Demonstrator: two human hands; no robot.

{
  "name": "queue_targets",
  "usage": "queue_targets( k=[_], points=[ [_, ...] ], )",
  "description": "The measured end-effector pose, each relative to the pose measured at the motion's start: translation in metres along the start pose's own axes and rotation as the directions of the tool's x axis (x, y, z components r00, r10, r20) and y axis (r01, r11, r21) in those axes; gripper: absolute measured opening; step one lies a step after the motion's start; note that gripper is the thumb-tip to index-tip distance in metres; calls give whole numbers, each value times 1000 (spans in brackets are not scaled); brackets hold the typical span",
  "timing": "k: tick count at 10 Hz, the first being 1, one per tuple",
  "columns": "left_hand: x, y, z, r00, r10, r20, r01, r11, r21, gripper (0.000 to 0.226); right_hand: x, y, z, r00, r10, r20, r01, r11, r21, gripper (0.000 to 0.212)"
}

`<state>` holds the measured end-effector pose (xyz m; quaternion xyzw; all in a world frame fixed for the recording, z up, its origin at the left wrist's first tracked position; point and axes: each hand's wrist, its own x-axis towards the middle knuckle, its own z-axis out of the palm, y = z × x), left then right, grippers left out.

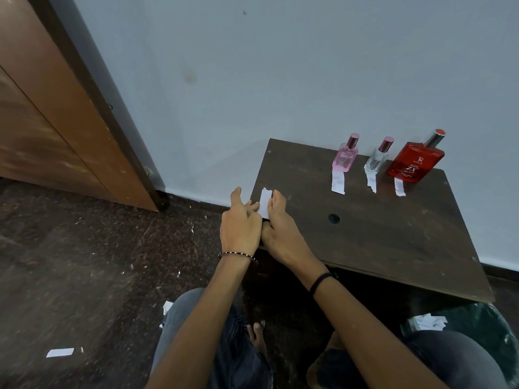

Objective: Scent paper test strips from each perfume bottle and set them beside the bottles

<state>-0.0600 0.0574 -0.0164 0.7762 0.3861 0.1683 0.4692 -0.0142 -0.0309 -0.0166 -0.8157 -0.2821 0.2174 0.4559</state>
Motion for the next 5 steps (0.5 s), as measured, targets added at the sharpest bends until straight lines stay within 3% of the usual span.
queue_targets(
  k=[3,4,5],
  points=[
    [-4,1,-1,1000,15,-21,-15,1000,1,56,-1,-2,-3,1000,-28,-1,28,999,16,64],
    [-9,2,-2,995,81,-56,-79,996,34,48,-9,-3,-10,998,-28,-56,27,1000,-6,53],
    [-19,7,-6,987,157,-42,-153,985,82,38,-16,-9,-25,987,-34,-156,20,996,-88,29]
  ],
)
